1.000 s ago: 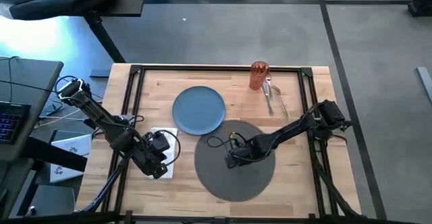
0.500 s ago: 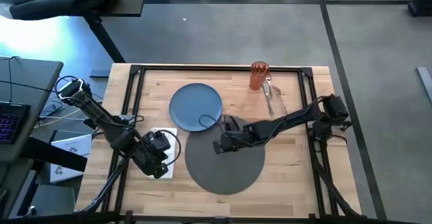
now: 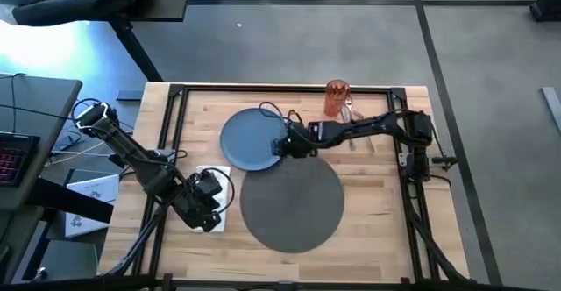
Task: Set table place
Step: Put the blue plate on the table mat
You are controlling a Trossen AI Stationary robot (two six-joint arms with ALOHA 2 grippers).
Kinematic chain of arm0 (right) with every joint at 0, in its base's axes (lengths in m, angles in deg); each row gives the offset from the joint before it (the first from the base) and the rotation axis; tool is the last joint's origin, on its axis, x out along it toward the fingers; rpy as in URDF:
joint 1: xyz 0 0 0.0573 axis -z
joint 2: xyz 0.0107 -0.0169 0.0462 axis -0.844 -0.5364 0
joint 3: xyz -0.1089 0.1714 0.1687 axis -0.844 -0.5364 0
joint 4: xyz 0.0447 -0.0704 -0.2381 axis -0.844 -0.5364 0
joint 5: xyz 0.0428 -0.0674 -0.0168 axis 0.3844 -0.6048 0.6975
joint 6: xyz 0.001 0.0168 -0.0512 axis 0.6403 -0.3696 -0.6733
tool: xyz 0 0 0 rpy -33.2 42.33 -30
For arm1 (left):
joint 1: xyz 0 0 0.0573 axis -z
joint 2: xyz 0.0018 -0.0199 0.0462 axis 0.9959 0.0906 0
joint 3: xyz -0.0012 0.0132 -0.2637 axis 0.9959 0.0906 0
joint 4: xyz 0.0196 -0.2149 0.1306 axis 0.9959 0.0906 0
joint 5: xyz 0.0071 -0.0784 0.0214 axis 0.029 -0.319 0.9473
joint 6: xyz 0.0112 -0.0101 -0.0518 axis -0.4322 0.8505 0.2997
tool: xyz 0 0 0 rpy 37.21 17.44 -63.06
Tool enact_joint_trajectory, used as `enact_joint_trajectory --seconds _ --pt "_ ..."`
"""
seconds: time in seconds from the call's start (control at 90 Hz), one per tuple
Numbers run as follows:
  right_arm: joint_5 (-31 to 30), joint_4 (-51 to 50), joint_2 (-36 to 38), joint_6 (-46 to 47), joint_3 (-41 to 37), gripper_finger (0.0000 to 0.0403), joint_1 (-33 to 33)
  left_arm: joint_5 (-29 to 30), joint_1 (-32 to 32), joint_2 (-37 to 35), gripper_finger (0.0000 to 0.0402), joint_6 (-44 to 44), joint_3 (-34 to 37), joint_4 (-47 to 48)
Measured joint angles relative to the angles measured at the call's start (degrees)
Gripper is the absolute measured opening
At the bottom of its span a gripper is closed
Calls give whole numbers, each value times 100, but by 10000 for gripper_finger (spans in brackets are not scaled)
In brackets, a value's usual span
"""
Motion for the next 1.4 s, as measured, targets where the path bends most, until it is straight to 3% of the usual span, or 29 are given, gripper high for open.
enact_joint_trajectory --seconds 0.144,0.311,0.456,0.611,0.667,0.9,1.111,1.3,1.4 --pt "366 176 -361 193 -4 208 195 46 -116 0 0 294 0 0" --pt "374 522 -525 485 7 174 240 46 -208 0 0 457 0 2" --pt "375 579 -621 715 7 121 240 47 -240 0 0 528 0 3" --pt "368 571 -611 803 7 28 238 53 -240 0 0 505 0 13" --pt "426 621 -601 837 7 12 247 94 -240 0 0 472 0 31" --pt "382 664 -143 1004 -9 2 316 163 -240 0 0 156 0 33" --pt "707 405 660 136 -9 1 455 275 -239 -2 0 -79 0 34" --pt "994 -1110 1670 -990 -4 1 446 268 -235 -2 0 -155 0 29" --pt "1438 -2133 2142 -1773 -27 0 413 264 -229 -2 0 -230 0 26"
